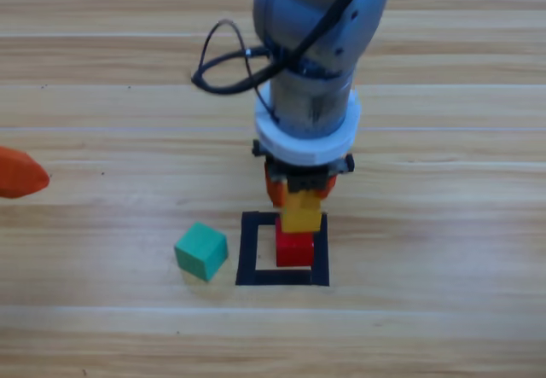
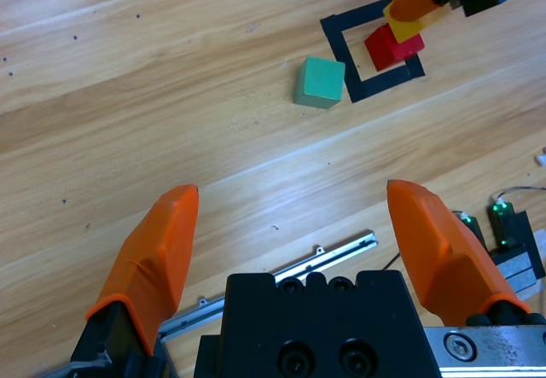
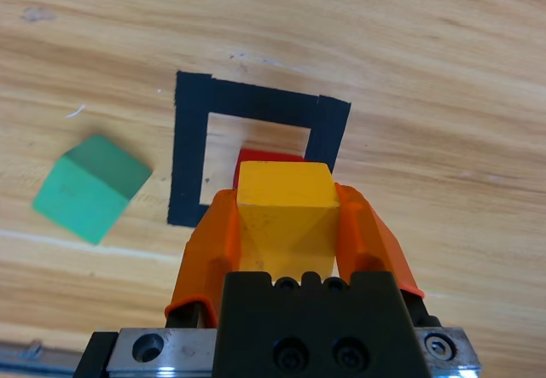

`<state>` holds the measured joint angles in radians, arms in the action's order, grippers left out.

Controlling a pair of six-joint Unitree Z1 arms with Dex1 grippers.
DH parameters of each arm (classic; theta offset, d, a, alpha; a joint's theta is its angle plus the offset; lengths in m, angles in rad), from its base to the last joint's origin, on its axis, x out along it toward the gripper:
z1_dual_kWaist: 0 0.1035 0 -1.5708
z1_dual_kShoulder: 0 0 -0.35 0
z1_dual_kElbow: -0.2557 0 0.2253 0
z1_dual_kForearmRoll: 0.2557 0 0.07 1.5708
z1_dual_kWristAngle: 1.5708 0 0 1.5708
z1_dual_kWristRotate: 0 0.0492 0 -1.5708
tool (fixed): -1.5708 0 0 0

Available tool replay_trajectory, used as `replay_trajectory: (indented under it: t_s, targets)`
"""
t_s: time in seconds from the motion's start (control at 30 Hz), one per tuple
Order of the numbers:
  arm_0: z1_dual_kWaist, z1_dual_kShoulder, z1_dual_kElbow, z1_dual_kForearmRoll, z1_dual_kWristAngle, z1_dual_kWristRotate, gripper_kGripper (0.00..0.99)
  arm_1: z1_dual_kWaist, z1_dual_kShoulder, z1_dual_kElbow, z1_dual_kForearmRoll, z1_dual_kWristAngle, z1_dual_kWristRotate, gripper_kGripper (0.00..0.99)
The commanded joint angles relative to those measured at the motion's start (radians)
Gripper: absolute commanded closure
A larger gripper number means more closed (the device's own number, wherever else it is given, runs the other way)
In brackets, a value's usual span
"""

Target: Stack the blocks in the rectangular block: red at the bottom, yellow in the middle, green on top

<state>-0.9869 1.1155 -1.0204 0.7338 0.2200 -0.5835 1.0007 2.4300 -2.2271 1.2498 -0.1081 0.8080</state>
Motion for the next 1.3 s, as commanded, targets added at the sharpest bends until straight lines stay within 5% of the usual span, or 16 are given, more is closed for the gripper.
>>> replay_trajectory:
  t_s: [0.03,1.3]
  targets:
    - [0.016,-0.003,0.036,-0.016,-0.011,-0.006,0.047,0.026,0.064,-0.003,0.011,-0.001,0.0,0.812]
    - [0.016,0.041,0.077,-0.089,-0.025,-0.004,0.047,0.05,0.049,-0.037,0.037,0.025,0.008,0.812]
